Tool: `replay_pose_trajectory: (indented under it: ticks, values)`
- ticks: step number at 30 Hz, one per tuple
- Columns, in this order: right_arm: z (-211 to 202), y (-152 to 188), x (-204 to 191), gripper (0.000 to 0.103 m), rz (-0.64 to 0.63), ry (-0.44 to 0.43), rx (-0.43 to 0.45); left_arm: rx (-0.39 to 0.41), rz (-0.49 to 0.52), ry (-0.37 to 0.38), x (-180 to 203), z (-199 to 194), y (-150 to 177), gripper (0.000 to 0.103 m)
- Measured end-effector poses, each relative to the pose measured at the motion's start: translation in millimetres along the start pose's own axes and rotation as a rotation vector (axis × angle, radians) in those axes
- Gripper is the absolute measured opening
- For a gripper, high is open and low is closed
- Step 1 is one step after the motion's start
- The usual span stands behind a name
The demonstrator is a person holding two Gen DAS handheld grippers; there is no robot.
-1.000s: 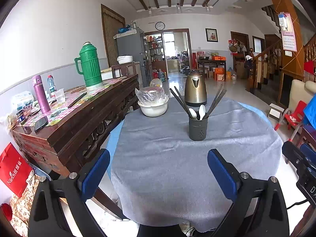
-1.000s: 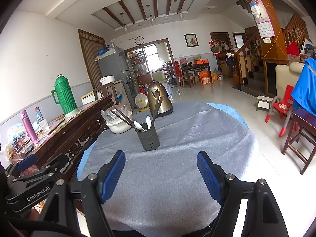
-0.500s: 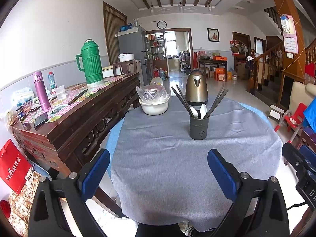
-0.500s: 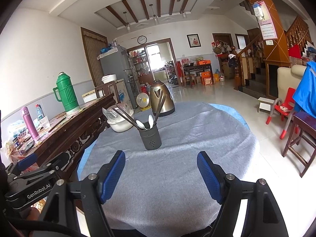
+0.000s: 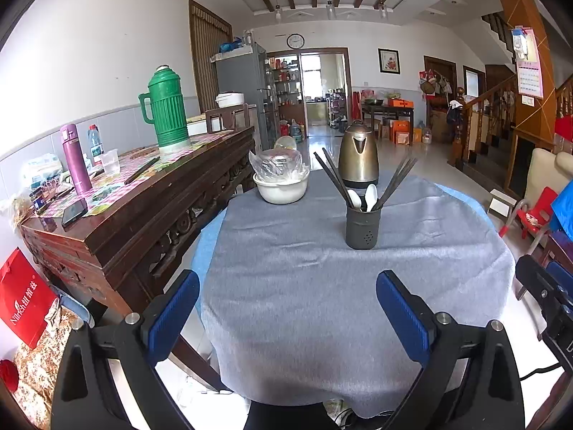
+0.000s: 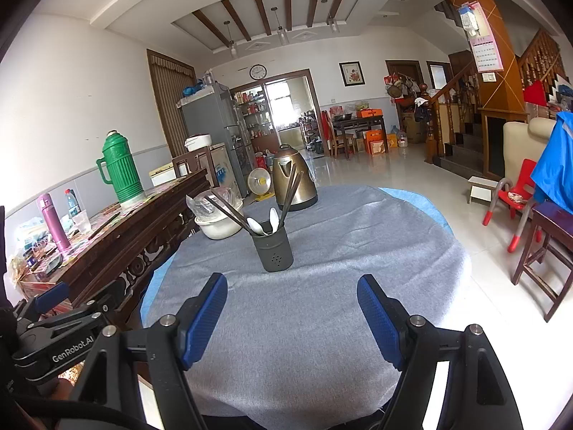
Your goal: Organize utensils
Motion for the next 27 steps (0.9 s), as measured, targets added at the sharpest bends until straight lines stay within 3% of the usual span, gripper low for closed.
replay_pose_trajectory:
  ticks: [27]
  values:
    - [-0.8, -1.4, -7.9, 0.078, -0.046, -0.007, 0.023, 0.006, -0.014, -0.014, -6.8, 0.1, 2.3, 0.099]
Point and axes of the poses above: each gripper's, at about its wrist camera, not at the fingertips, and z roughly the way its jaws point, x to its right, y to its underside, the point moved 9 cm from there along z, roughly the way its jaws point, and after that the axes turned 3 degrees about x, right-handed, at the moved point
